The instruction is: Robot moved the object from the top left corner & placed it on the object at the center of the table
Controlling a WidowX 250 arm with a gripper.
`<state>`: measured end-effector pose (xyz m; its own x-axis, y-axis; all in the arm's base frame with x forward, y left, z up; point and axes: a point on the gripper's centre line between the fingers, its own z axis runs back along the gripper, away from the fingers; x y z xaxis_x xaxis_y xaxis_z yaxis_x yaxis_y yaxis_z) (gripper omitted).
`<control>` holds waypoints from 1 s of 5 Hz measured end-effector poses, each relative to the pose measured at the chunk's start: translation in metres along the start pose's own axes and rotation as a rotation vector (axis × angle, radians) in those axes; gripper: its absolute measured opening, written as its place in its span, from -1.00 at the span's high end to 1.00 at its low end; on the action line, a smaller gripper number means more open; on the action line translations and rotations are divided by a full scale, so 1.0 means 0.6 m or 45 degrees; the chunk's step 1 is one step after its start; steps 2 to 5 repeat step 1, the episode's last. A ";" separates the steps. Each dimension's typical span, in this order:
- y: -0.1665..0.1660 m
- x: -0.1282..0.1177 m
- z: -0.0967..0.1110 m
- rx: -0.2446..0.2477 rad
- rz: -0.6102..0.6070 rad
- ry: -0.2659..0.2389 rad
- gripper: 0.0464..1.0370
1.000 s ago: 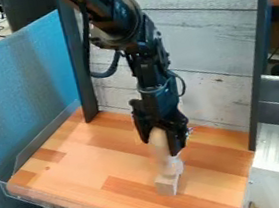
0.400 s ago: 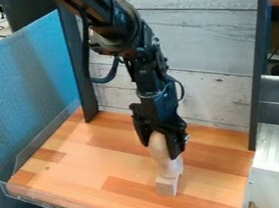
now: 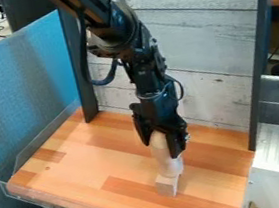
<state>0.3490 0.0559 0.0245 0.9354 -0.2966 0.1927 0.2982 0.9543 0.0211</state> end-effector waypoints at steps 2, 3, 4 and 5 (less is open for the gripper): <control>-0.004 -0.002 -0.003 -0.012 0.013 -0.003 -0.93; -0.004 -0.002 -0.003 -0.012 0.013 -0.003 -0.93; -0.004 -0.002 -0.003 -0.012 0.013 -0.003 -0.93; -0.004 -0.002 -0.003 -0.012 0.013 -0.003 -0.93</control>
